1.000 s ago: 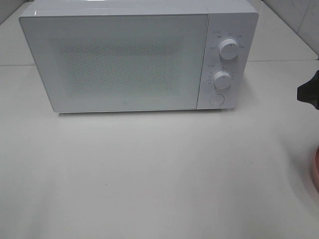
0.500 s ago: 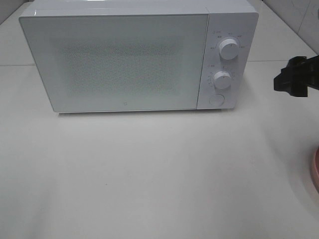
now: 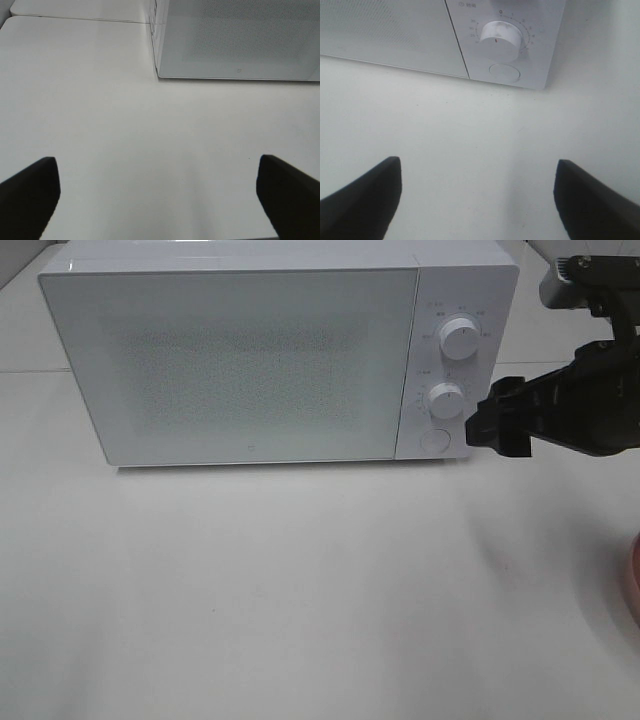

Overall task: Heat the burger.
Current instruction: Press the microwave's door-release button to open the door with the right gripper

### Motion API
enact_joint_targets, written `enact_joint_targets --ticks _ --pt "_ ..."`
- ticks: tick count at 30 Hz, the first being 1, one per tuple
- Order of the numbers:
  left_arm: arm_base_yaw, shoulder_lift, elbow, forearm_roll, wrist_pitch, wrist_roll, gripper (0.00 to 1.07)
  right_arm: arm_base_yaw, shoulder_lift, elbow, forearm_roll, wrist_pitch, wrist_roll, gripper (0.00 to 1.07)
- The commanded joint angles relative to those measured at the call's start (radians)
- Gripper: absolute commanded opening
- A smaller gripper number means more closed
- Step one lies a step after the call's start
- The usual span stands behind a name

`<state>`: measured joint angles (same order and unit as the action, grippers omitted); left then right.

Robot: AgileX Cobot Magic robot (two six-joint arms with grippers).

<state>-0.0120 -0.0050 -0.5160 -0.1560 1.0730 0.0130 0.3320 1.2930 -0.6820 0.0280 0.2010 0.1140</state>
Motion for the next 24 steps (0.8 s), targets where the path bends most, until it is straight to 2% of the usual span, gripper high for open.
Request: enact_joint_targets --ticks 1,3,5,6,7,8,9,10,11,12,13,14,15,17,18,19,24 --pt "0.002 -0.016 0.001 0.002 -0.006 0.0 1.0 0.008 0.002 -0.006 0.003 -0.059 0.17 0.72" --pt "0.002 -0.016 0.001 0.002 -0.006 0.0 1.0 0.008 0.002 -0.006 0.003 -0.071 0.216 0.7" --pt "0.002 -0.016 0.001 0.002 -0.006 0.0 1.0 0.008 0.002 -0.006 0.003 -0.095 0.344 0.64" --pt "0.002 -0.016 0.001 0.002 -0.006 0.0 1.0 0.008 0.002 -0.006 0.003 -0.095 0.344 0.64" --pt "0.002 -0.016 0.001 0.002 -0.006 0.0 1.0 0.008 0.002 -0.006 0.003 -0.103 0.419 0.58" --pt "0.002 -0.016 0.001 0.002 -0.006 0.0 1.0 0.008 0.002 -0.006 0.003 -0.103 0.419 0.58" --pt "0.002 -0.016 0.001 0.002 -0.006 0.0 1.0 0.008 0.002 -0.006 0.003 -0.108 0.446 0.54" --pt "0.002 -0.016 0.001 0.002 -0.006 0.0 1.0 0.008 0.002 -0.006 0.003 -0.117 0.51 0.44" --pt "0.002 -0.016 0.001 0.002 -0.006 0.0 1.0 0.008 0.002 -0.006 0.003 -0.117 0.51 0.44" --pt "0.002 -0.016 0.001 0.002 -0.006 0.0 1.0 0.008 0.002 -0.006 0.003 -0.119 0.538 0.39" --pt "0.002 -0.016 0.001 0.002 -0.006 0.0 1.0 0.008 0.002 -0.006 0.003 -0.124 0.601 0.29" --pt "0.002 -0.016 0.001 0.002 -0.006 0.0 1.0 0.008 0.002 -0.006 0.003 -0.124 0.601 0.29" --pt "0.002 -0.016 0.001 0.002 -0.006 0.0 1.0 0.008 0.002 -0.006 0.003 -0.133 0.667 0.18" --pt "0.002 -0.016 0.001 0.002 -0.006 0.0 1.0 0.008 0.002 -0.006 0.003 -0.138 0.687 0.14" --pt "0.002 -0.016 0.001 0.002 -0.006 0.0 1.0 0.008 0.002 -0.006 0.003 -0.151 0.736 0.06" --pt "0.002 -0.016 0.001 0.002 -0.006 0.0 1.0 0.008 0.002 -0.006 0.003 -0.161 0.767 0.03" --pt "0.002 -0.016 0.001 0.002 -0.006 0.0 1.0 0.008 0.002 0.009 0.003 -0.245 0.928 0.0"
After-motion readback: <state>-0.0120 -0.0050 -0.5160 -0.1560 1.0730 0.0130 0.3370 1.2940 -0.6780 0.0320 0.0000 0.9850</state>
